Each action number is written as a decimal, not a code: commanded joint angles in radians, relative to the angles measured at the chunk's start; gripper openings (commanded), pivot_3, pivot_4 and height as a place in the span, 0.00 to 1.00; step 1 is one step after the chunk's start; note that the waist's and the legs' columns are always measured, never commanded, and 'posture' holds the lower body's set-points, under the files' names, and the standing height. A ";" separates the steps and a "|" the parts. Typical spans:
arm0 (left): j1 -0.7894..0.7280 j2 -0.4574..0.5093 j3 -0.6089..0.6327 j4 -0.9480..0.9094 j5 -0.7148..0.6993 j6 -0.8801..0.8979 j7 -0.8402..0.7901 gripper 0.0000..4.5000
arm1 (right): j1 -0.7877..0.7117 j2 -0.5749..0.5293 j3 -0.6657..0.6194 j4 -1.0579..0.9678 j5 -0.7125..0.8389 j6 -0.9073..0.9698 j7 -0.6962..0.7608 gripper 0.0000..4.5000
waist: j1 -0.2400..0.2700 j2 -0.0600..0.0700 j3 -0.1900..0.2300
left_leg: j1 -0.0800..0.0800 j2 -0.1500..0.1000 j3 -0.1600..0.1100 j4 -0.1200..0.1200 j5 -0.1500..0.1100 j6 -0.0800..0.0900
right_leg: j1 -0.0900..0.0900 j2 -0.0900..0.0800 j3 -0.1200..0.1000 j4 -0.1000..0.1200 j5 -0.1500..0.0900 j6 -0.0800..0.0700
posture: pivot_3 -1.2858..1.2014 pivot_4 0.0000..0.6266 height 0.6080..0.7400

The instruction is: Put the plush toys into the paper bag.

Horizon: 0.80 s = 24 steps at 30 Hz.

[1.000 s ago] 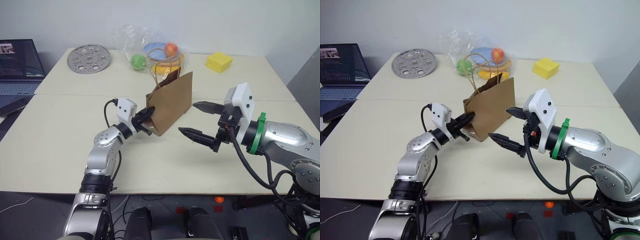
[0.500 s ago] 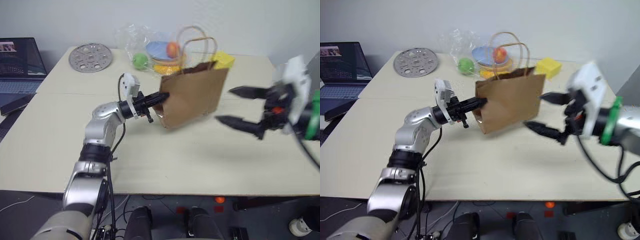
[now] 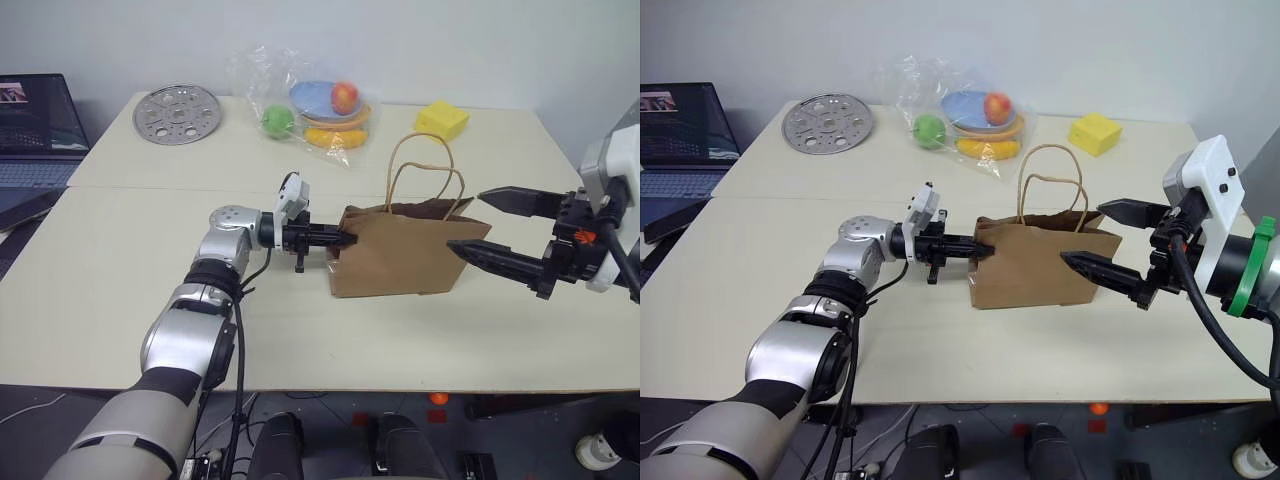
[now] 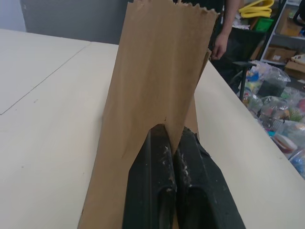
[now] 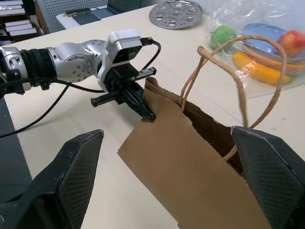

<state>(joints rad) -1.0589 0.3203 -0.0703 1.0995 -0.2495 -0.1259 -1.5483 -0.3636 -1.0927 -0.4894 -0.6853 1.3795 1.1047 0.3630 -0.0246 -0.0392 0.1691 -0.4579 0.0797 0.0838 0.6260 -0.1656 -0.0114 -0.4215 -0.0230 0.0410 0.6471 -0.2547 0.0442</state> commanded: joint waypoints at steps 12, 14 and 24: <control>0.030 0.135 0.115 -0.171 -0.023 0.056 0.040 1.00 | 0.137 -0.012 -0.057 0.019 -0.120 -0.085 0.072 1.00 | -0.002 0.000 0.000 | 0.000 0.000 0.000 0.001 0.000 0.000 | 0.000 0.000 0.000 0.001 0.001 0.001 | 0.52 0.24 1.00; 0.116 0.204 0.126 -0.354 -0.030 0.191 0.092 1.00 | 0.217 -0.006 -0.127 0.031 -0.170 -0.085 0.095 1.00 | -0.002 0.000 0.000 | 0.000 0.000 0.000 0.001 0.000 0.000 | 0.000 0.000 0.000 0.001 0.001 0.002 | 0.52 0.24 1.00; 0.371 0.364 0.166 -0.961 -0.087 0.558 0.330 1.00 | 0.493 0.109 -0.177 0.147 -0.523 -0.301 0.238 1.00 | 0.006 0.001 -0.001 | 0.004 0.000 0.000 0.003 0.000 0.000 | 0.003 0.000 0.001 0.002 -0.001 0.001 | 0.52 0.24 1.00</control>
